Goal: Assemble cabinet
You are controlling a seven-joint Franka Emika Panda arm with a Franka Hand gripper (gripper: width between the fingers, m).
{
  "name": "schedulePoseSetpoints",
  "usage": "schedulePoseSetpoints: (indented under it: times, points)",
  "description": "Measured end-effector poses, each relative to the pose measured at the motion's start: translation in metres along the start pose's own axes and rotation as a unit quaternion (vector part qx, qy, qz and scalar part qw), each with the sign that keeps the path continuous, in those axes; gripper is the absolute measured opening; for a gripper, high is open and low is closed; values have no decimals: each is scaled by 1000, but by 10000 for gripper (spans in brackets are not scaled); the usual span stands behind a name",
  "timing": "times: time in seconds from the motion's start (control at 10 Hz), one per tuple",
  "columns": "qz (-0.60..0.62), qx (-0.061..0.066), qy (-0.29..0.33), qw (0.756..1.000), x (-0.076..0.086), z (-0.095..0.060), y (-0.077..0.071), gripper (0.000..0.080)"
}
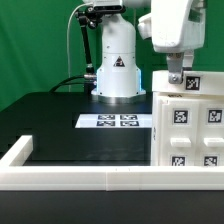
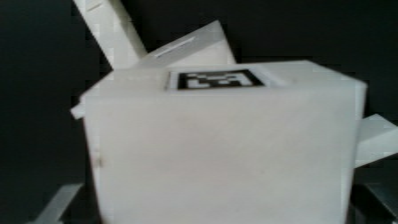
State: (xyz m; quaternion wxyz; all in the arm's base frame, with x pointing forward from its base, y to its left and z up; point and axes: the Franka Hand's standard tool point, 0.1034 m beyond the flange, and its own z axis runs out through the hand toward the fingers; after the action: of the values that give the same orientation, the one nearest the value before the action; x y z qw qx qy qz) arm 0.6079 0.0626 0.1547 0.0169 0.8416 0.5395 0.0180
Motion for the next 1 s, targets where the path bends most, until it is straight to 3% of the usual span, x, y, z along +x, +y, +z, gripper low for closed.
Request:
schedulePoseSetpoints:
  times: [0.4,0.8,1.0]
  points:
    - [12,0,-1,1000,0,0,0,562]
    - [141,0,-1,990,0,0,0,564]
    - [257,-1,3,966,2,0,-5,564]
